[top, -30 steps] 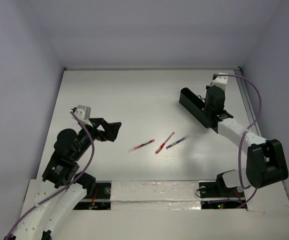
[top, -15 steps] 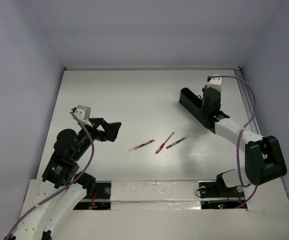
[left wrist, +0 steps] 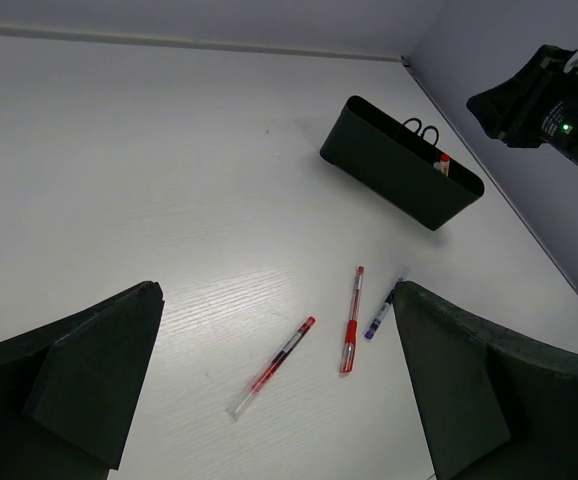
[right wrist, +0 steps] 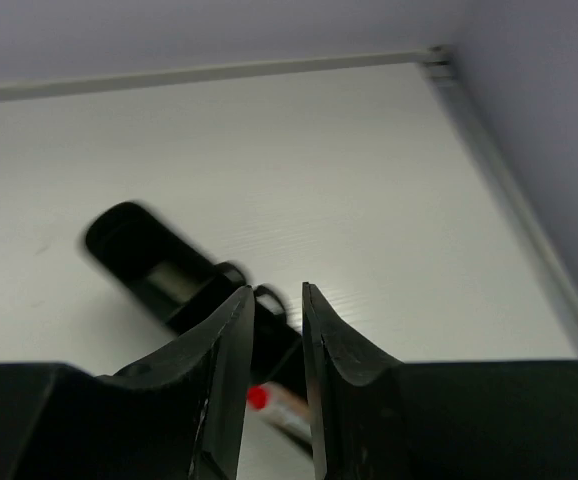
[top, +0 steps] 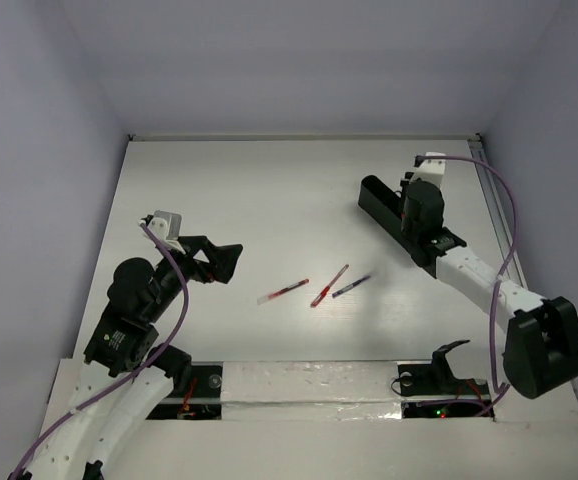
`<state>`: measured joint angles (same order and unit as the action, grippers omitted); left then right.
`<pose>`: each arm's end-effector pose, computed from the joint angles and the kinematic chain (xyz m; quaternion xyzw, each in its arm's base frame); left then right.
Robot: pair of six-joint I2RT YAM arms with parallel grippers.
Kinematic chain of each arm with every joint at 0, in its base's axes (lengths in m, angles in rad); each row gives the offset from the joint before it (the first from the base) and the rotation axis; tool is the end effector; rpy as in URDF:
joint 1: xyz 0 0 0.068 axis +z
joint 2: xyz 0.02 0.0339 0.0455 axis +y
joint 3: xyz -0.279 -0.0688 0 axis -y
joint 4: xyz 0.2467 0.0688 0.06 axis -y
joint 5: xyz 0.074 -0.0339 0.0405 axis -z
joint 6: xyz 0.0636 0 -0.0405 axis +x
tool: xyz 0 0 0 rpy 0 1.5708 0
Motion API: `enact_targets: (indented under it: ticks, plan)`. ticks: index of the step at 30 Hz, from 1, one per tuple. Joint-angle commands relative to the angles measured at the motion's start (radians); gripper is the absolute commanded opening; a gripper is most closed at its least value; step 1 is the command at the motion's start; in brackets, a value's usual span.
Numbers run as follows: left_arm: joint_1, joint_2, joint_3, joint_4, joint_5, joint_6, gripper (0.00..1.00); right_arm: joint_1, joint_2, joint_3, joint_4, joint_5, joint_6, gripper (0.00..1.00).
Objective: Sort the stationery into containers
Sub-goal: Pick up the pen from the center of the board.
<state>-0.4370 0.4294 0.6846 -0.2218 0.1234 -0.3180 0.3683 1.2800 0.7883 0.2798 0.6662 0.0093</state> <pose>0.1117 -0.0608 0.3546 0.0855 0.6900 -0.3043 0.6511 0.3006 0.0739 0.2911 0.0709 0.7600 -0.1384 0.6310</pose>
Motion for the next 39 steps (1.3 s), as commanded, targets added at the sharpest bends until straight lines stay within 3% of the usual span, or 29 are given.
enact_targets:
  ticks: [1,6,9,10,13,15,22,34,37,39]
  plan:
    - [-0.003,0.005,-0.003,0.045,0.007,0.010,0.99,0.037,-0.047,0.061,-0.179,-0.276,0.112,0.31]
    - [-0.003,0.011,0.000,0.042,0.002,0.011,0.99,0.109,0.042,0.156,-0.362,-0.849,0.081,0.30]
    - [0.006,0.008,0.006,0.035,-0.014,0.011,0.99,0.201,0.108,0.221,-0.456,-1.002,0.035,0.37]
    - [0.006,0.008,0.007,0.035,-0.018,0.011,0.99,0.252,0.160,0.256,-0.496,-1.017,0.026,0.45]
    - [0.015,0.003,0.012,0.027,-0.039,0.014,0.99,0.349,0.269,0.333,-0.546,-1.021,-0.029,0.66]
    - [0.024,-0.004,0.023,0.019,-0.053,0.016,0.99,0.395,0.327,0.383,-0.582,-1.011,-0.049,0.71]
    - [0.034,-0.057,0.035,-0.002,-0.160,0.011,0.99,0.557,0.574,0.601,-0.761,-0.890,-0.144,0.75]
    - [0.034,-0.054,0.033,0.001,-0.153,0.011,0.99,0.643,0.774,0.749,-0.919,-0.786,-0.218,0.74]
    - [0.034,-0.054,0.033,0.001,-0.153,0.011,0.99,0.653,0.794,0.752,-0.898,-0.758,-0.220,0.66]
    - [0.034,-0.055,0.032,-0.001,-0.153,0.011,0.99,0.653,0.806,0.749,-0.880,-0.735,-0.220,0.53]
